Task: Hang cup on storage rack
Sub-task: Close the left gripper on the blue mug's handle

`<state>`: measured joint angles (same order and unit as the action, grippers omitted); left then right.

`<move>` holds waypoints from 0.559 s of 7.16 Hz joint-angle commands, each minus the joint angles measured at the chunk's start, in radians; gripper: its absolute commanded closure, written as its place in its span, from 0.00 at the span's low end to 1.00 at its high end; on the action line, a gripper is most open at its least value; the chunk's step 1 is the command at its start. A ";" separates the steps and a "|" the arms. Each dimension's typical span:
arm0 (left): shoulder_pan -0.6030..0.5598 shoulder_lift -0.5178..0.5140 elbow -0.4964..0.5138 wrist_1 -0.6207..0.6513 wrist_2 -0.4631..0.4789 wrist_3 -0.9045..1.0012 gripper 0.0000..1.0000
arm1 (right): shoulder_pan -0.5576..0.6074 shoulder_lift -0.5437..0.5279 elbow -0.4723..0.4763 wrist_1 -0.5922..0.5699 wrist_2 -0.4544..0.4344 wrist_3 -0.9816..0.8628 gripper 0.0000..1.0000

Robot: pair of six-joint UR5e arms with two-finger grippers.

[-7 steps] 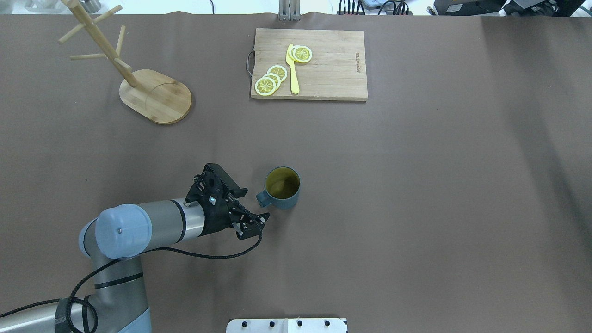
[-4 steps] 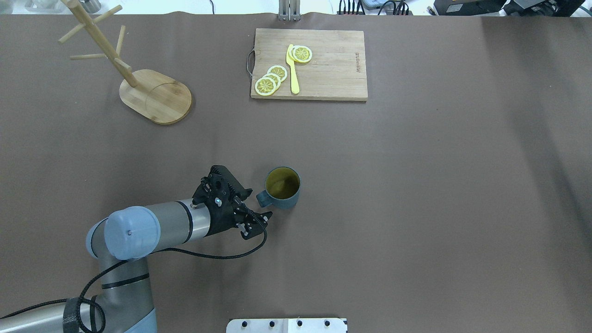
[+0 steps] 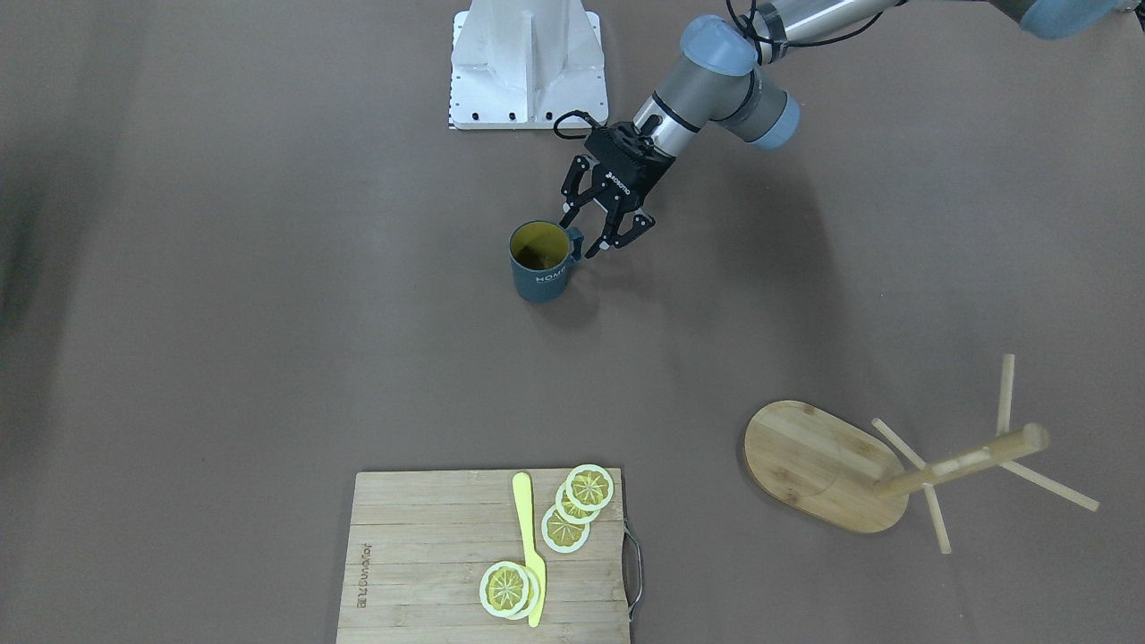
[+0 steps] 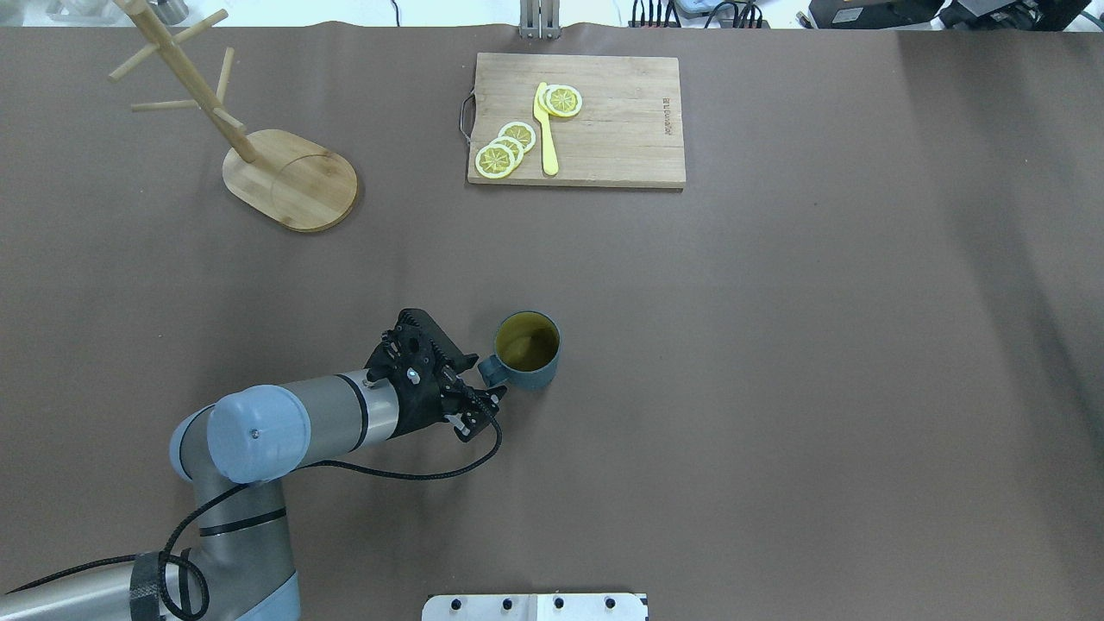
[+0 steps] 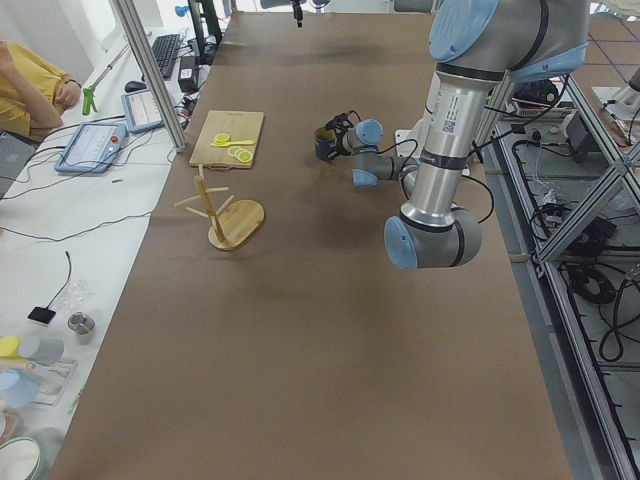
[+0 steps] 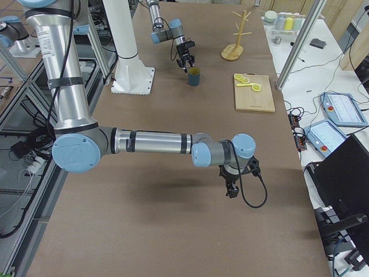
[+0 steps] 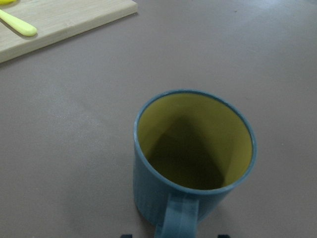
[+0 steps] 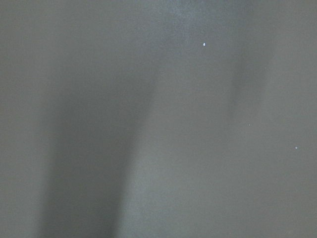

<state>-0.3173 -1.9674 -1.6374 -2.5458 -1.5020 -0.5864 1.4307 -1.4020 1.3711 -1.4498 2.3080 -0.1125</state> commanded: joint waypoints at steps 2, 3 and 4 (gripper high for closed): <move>0.000 -0.005 0.005 -0.001 0.016 -0.018 0.89 | 0.001 0.000 -0.001 0.000 0.001 -0.001 0.00; 0.001 -0.014 0.005 -0.001 0.016 -0.080 1.00 | 0.001 0.000 -0.001 -0.001 0.002 0.001 0.00; -0.003 -0.014 -0.001 -0.001 0.014 -0.122 1.00 | 0.001 -0.002 0.000 -0.001 0.004 0.001 0.00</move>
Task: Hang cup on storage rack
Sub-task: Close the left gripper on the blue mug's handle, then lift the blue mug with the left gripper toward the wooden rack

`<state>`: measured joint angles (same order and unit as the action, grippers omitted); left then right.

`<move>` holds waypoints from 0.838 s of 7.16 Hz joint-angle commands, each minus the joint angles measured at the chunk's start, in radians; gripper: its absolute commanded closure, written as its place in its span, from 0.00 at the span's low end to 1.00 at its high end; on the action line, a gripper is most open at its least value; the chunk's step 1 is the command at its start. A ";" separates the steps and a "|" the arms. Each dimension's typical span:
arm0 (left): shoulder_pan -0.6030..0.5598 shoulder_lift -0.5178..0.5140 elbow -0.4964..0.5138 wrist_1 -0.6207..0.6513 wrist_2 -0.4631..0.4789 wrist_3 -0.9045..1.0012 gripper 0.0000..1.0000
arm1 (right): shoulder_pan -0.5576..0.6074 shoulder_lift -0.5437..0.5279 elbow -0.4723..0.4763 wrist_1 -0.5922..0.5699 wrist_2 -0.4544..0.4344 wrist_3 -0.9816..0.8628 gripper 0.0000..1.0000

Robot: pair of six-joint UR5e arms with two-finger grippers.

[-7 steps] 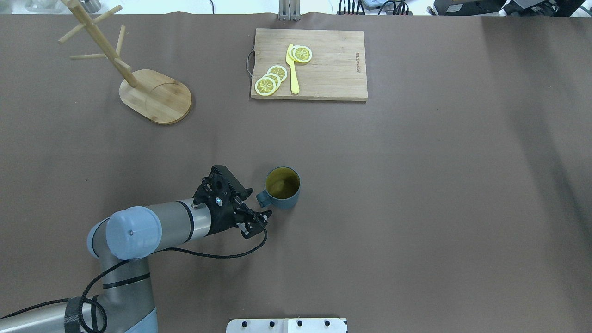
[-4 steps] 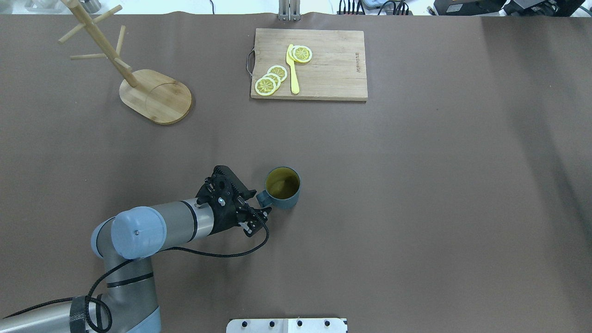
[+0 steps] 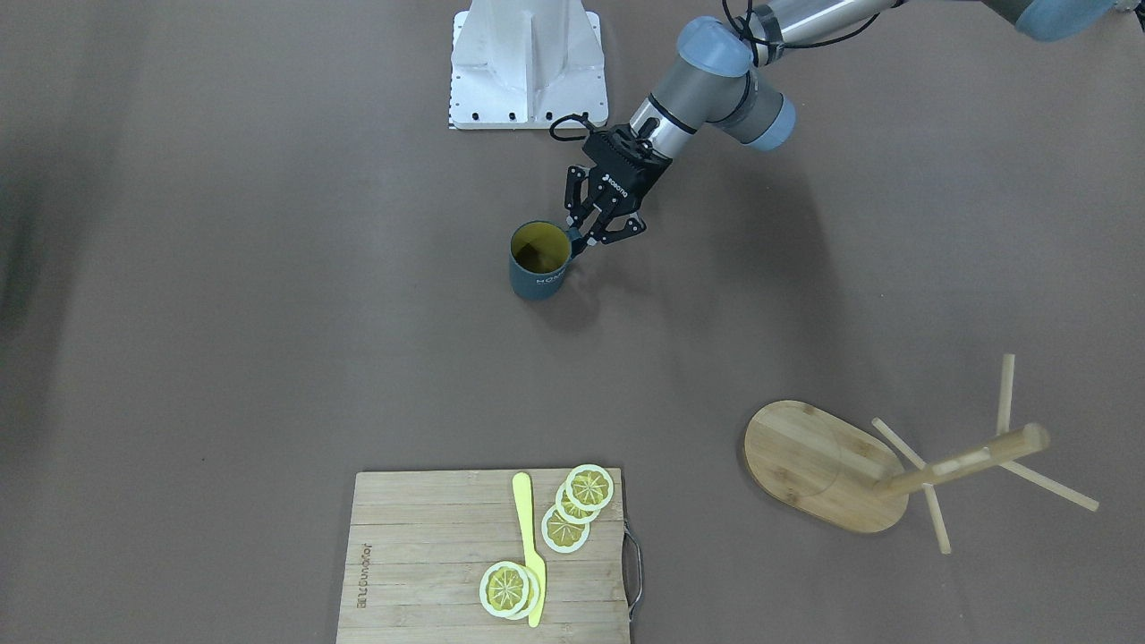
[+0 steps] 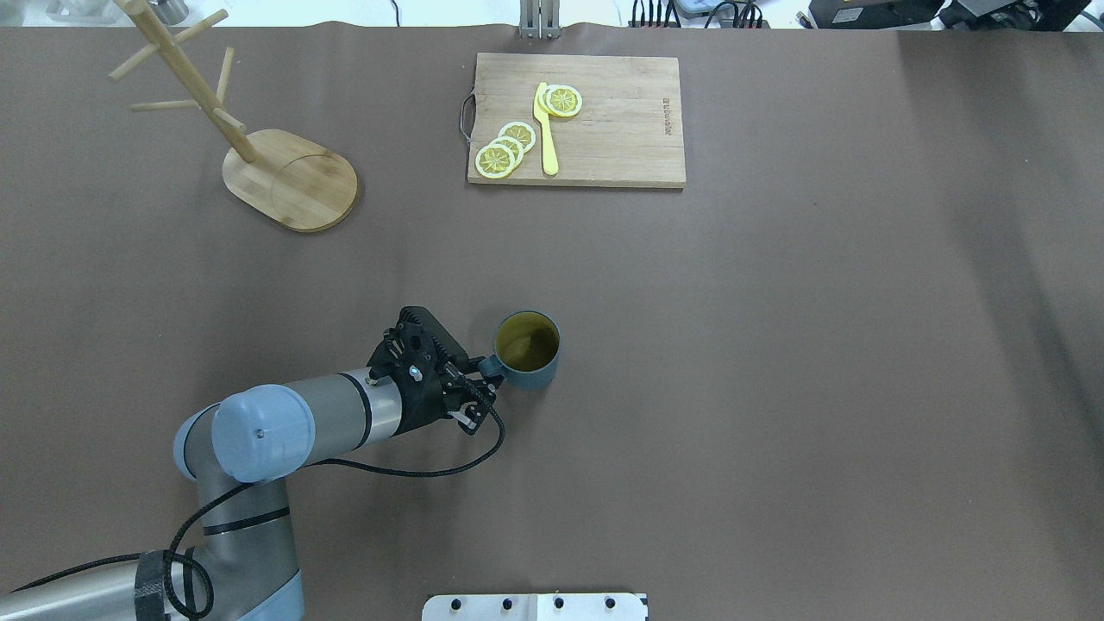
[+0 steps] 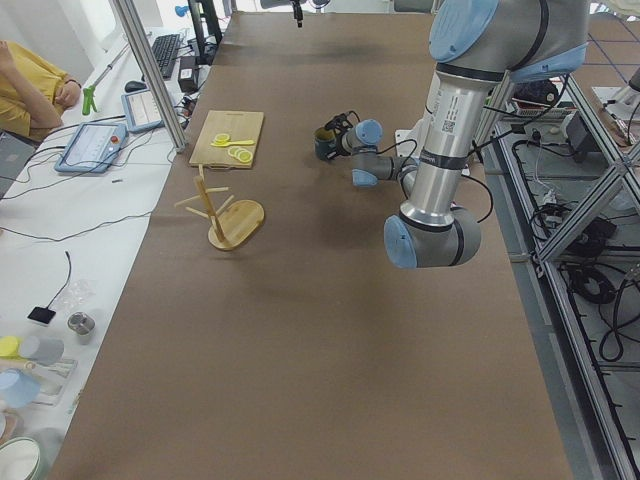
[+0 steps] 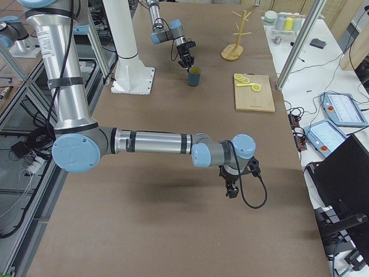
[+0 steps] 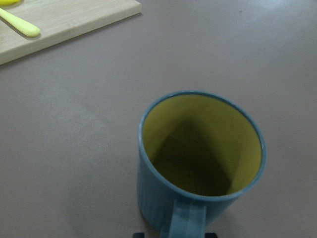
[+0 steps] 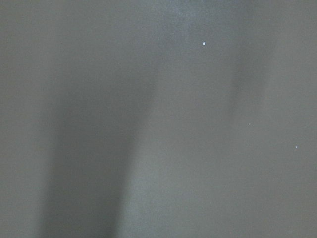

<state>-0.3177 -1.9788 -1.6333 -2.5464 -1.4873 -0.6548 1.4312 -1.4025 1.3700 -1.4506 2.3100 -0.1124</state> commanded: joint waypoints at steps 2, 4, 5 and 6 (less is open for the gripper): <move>-0.027 0.027 -0.008 -0.088 0.001 -0.125 1.00 | 0.000 -0.001 0.001 0.003 0.003 -0.001 0.00; -0.119 0.067 -0.003 -0.241 -0.004 -0.408 1.00 | 0.000 -0.001 0.006 0.003 0.003 0.000 0.00; -0.174 0.105 -0.003 -0.299 -0.011 -0.518 1.00 | 0.000 0.000 0.007 0.003 0.003 0.000 0.00; -0.252 0.109 0.000 -0.311 -0.049 -0.668 1.00 | 0.000 0.000 0.011 0.003 0.003 0.005 0.00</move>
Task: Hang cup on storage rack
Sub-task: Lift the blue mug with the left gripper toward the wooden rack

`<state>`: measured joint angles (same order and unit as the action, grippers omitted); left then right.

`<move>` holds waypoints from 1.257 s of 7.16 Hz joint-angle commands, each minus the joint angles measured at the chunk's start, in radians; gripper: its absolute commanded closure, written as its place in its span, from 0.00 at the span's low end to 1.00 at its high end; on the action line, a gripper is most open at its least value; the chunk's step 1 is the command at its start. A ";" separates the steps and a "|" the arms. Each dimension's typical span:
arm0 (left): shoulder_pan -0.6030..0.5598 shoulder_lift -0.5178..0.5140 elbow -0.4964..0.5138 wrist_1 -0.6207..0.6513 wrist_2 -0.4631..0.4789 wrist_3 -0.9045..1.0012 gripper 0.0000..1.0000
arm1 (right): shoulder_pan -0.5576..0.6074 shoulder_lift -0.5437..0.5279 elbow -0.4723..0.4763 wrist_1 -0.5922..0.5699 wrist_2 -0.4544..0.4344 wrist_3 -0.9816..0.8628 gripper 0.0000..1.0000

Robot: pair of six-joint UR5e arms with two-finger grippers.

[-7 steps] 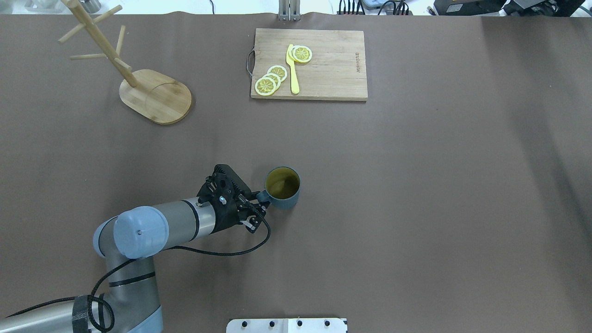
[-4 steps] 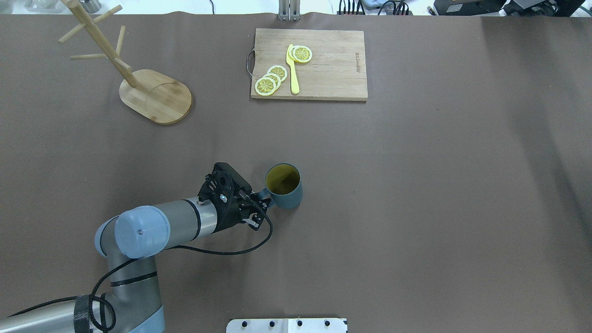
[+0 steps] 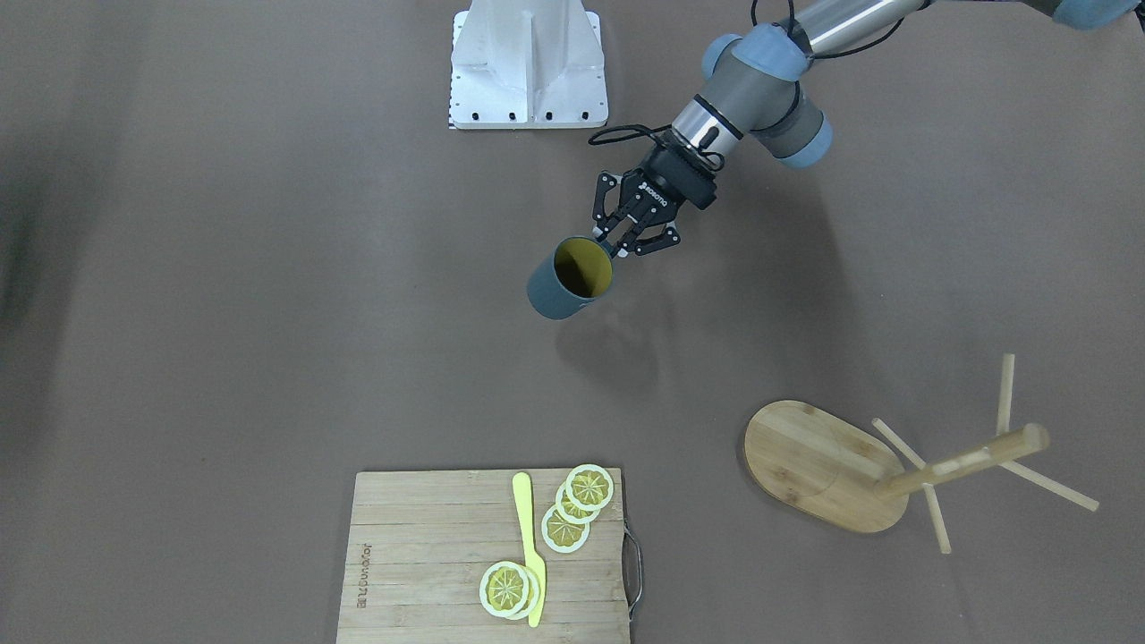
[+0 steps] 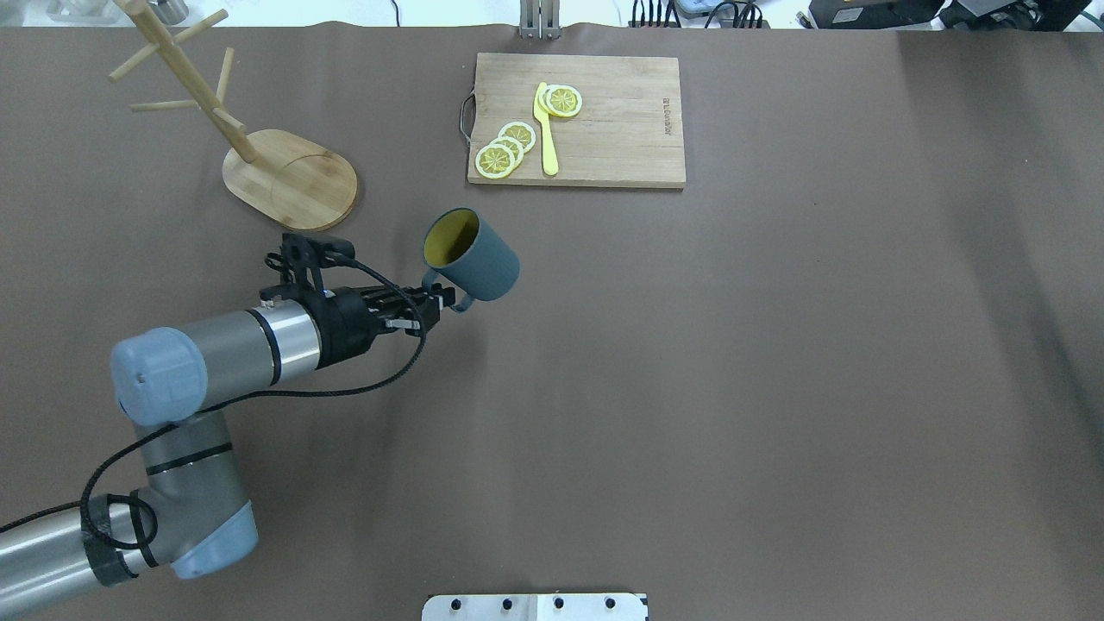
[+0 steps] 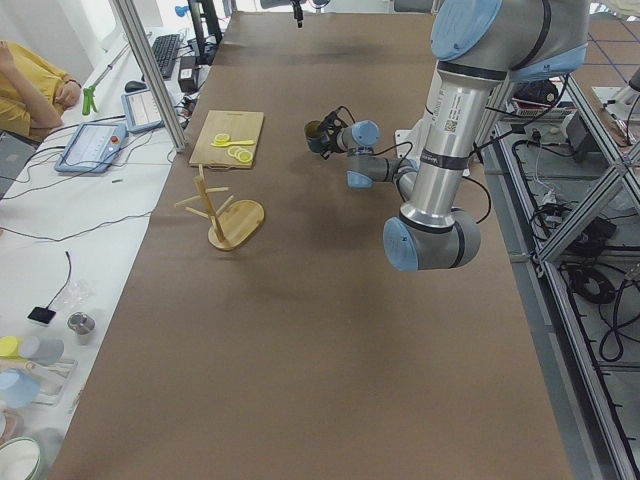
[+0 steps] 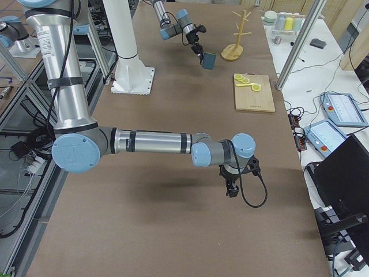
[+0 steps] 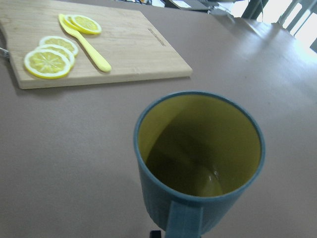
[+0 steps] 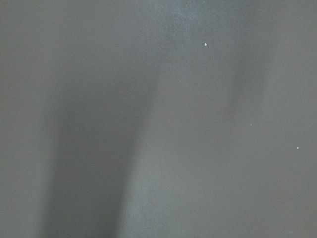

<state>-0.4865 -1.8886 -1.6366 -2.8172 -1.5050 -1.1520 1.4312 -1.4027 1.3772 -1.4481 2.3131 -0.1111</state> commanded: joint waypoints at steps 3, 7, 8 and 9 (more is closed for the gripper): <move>-0.453 -0.044 0.154 -0.100 -0.495 -0.740 1.00 | 0.003 -0.004 0.029 -0.001 0.002 0.011 0.00; -0.518 -0.116 0.343 -0.419 -0.456 -1.236 1.00 | 0.003 -0.022 0.059 -0.001 0.005 0.013 0.00; -0.518 -0.116 0.354 -0.474 -0.392 -1.320 1.00 | 0.003 -0.024 0.059 -0.001 0.005 0.013 0.00; -0.517 -0.116 0.385 -0.535 -0.329 -1.389 1.00 | 0.003 -0.024 0.059 -0.001 0.005 0.013 0.00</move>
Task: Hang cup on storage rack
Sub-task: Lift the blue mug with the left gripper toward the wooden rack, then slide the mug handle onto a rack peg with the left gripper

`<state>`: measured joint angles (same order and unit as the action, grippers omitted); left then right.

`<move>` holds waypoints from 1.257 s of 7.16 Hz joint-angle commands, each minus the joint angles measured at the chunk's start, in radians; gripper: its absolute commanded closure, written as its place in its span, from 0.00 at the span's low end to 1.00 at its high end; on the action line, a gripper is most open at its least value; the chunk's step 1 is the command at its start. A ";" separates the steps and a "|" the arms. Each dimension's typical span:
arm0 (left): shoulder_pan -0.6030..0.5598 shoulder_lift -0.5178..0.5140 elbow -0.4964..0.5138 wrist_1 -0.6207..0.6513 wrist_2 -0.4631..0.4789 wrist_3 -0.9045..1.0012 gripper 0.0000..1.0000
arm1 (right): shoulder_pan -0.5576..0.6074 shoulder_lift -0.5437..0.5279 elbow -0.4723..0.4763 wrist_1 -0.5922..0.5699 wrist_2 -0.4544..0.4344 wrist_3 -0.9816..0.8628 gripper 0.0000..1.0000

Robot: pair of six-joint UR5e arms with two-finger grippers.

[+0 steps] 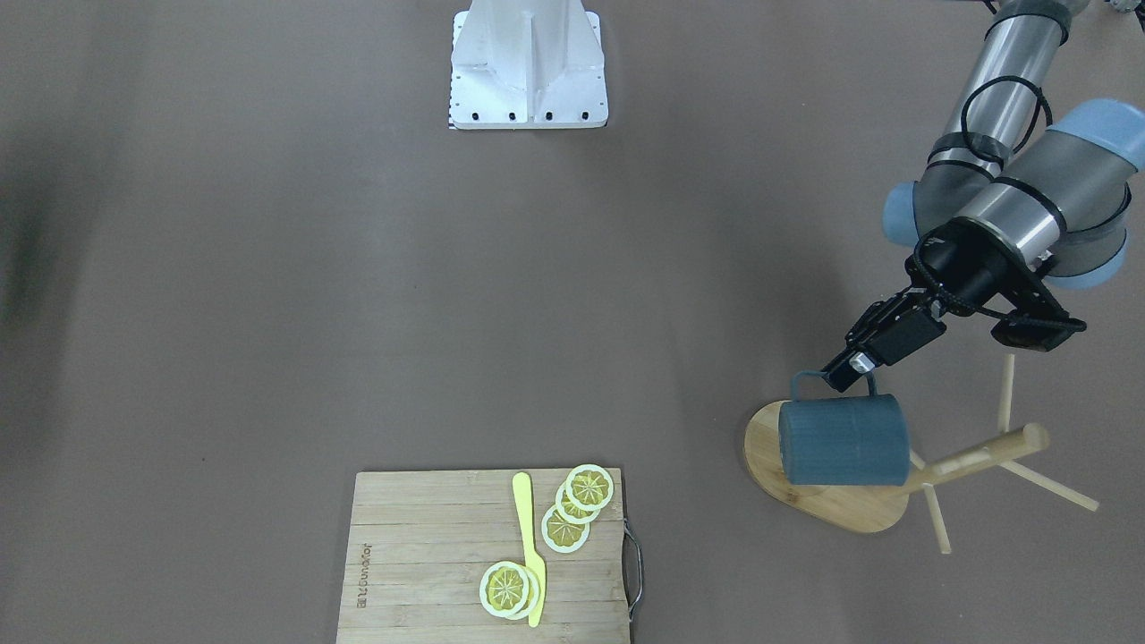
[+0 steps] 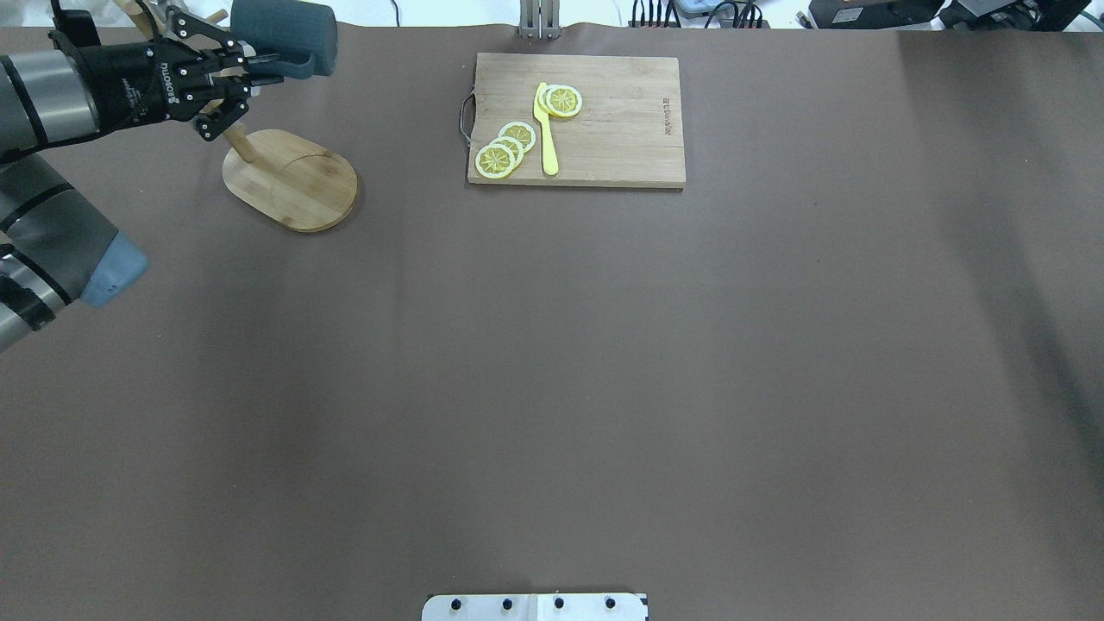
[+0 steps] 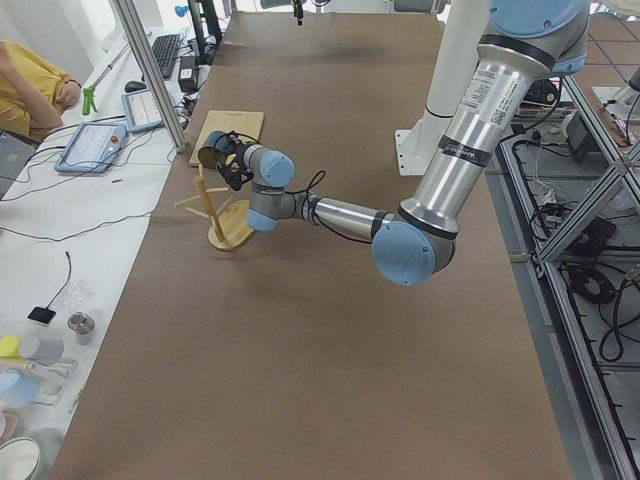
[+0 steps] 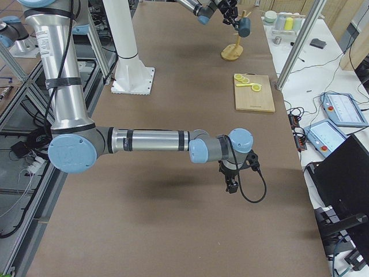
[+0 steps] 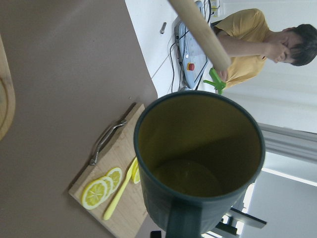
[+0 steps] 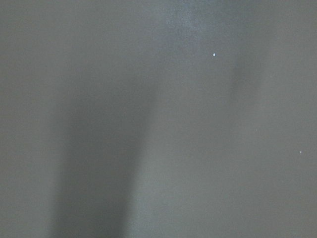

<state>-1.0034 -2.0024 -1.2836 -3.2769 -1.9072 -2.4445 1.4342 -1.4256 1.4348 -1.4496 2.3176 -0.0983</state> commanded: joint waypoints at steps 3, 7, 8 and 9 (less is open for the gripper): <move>0.002 -0.003 0.058 -0.118 0.138 -0.177 1.00 | -0.002 -0.001 0.001 0.000 0.002 0.002 0.00; 0.019 0.014 0.155 -0.273 0.229 -0.404 1.00 | -0.002 -0.001 0.001 0.000 0.015 0.003 0.00; 0.019 0.023 0.155 -0.277 0.229 -0.457 1.00 | -0.002 -0.001 0.010 0.000 0.025 0.008 0.00; 0.023 0.039 0.156 -0.317 0.229 -0.467 1.00 | -0.002 -0.004 0.019 0.000 0.025 0.008 0.00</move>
<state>-0.9849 -1.9790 -1.1324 -3.5572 -1.6797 -2.8803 1.4327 -1.4275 1.4439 -1.4496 2.3384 -0.0923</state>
